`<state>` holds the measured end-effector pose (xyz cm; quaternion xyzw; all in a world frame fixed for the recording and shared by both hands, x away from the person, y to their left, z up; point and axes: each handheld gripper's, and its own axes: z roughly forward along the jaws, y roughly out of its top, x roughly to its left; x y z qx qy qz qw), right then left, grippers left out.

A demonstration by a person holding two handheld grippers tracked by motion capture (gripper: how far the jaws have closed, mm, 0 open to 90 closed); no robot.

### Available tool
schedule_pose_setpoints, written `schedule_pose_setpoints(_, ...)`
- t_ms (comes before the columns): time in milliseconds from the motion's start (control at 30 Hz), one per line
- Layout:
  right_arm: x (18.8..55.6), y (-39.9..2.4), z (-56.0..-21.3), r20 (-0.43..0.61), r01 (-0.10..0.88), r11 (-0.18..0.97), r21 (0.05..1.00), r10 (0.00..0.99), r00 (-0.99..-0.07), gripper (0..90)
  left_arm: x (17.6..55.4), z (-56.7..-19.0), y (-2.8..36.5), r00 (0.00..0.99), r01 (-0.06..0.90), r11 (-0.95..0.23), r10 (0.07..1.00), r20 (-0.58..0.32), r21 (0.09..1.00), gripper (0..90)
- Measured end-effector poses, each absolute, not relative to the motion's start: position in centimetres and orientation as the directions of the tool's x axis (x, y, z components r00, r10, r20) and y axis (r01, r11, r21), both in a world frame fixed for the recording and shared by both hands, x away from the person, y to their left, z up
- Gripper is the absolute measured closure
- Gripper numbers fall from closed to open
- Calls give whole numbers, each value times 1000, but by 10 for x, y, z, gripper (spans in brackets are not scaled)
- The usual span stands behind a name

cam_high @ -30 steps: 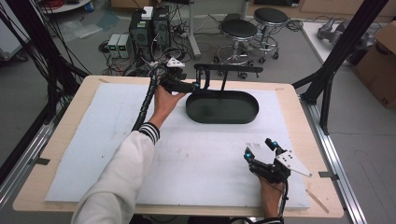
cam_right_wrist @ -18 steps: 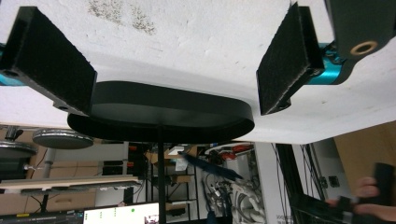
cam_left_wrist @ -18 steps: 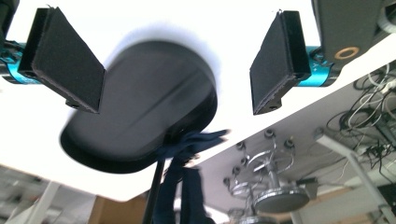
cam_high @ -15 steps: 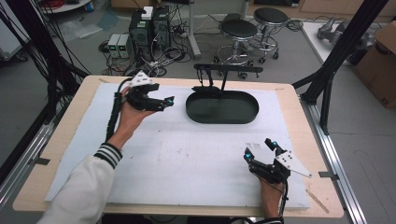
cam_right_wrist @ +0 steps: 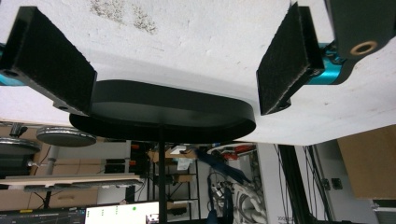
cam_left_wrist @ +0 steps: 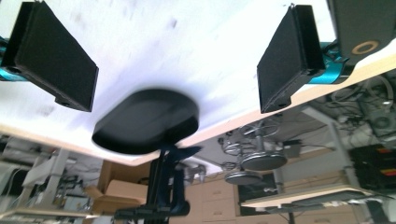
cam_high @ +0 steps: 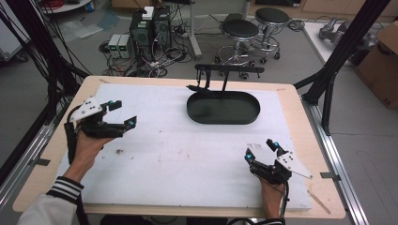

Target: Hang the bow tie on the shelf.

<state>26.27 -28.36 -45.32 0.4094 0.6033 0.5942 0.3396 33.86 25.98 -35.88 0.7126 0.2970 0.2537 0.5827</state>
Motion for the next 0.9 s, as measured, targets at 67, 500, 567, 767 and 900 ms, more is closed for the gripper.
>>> schedule_pose_setpoints(67, 263, -284, -453, 81, 93, -44, 995, 898, -433, 113, 331, -368, 271, 698, 132, -139, 716, 7, 982, 130)
schedule_pose_setpoints(500, 262, -282, -453, 54, 78, -23, 997, 904, -425, 113, 290, -425, 327, 665, 66, -14, 746, -33, 998, 126)
schedule_pose_setpoints(567, 261, -281, -454, 48, 74, -18, 997, 903, -427, 113, 288, -430, 326, 668, 62, -13, 743, -32, 998, 126)
schedule_pose_setpoints(767, 261, -281, -454, 42, 70, -13, 997, 902, -430, 113, 290, -437, 318, 674, 62, -33, 739, -17, 998, 124)
schedule_pose_setpoints(900, 260, -279, -454, 26, 64, 1, 998, 902, -431, 113, 288, -444, 316, 660, 53, -10, 750, -28, 999, 124)
